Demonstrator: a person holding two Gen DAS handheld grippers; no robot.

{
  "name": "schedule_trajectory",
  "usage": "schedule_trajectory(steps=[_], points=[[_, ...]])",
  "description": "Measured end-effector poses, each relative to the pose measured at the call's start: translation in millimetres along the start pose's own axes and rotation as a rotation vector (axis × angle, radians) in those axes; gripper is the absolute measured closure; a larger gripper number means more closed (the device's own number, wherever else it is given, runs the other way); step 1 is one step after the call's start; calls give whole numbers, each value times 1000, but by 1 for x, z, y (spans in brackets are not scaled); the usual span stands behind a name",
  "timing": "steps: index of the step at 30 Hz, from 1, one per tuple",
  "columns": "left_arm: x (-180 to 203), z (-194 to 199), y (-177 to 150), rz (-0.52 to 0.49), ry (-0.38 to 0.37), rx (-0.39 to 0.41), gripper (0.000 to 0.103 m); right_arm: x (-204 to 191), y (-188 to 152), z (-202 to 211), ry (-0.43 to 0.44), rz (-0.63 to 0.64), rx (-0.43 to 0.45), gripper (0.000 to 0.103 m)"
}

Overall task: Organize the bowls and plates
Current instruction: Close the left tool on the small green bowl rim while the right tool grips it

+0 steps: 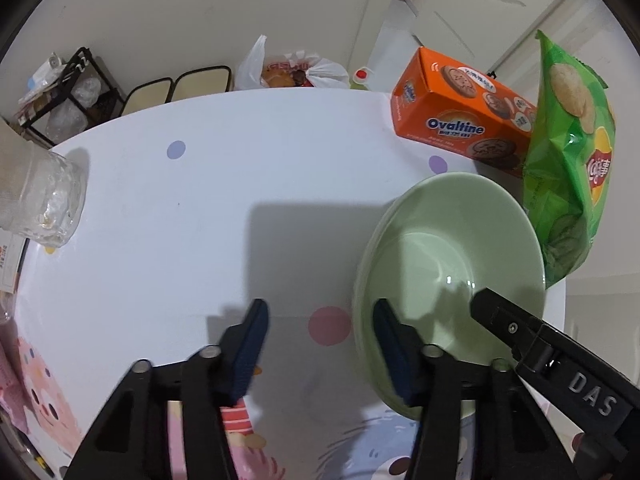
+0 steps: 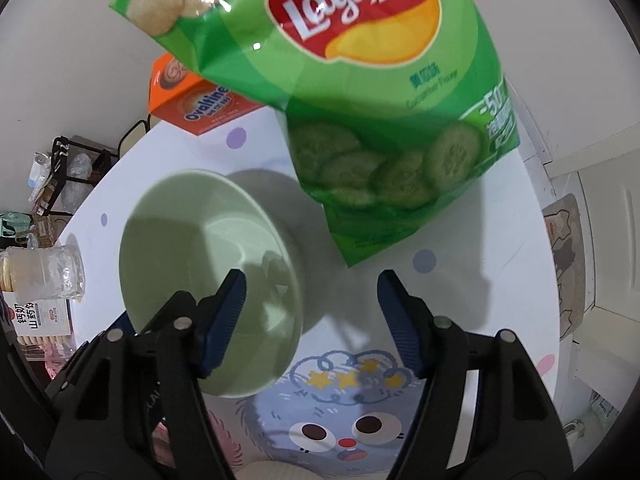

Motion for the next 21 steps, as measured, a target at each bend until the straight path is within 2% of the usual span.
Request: schedule_trajectory(steps=[2,6,8,12,14,17,21], points=[[-1,-1,0,7,-11,-5,56,1,0,-1,-12,2,-7,65],[1,1,-1,-2,-20,-2,62,1,-2,-4,-7,7,-15,69],[3,2,-2,-4,-31,-1,68,0,-2,-3,-9,10,-10,78],[9,4,-4,-19,-42,-1,78,-3,-2,-2,-6,28,-7,84],[12,5,-4,-26,-49,-1,85,-9,-1,-5,-1,36,-5,91],[17,7,-5,-37,-60,-4,91,-13,-1,-5,-5,48,-2,94],[17,8,-4,-35,-75,-4,93,-12,1,-5,7,43,-5,94]])
Point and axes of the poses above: each gripper's, at about its wrist camera, not at the fingertips, and z roughly against the way its jaws point, x to its right, y to its top, the point moved 3 cm from there along -z, roughly the way its jaws point, and after that the axes turned 3 degrees about -x, right-handed, at the moved point
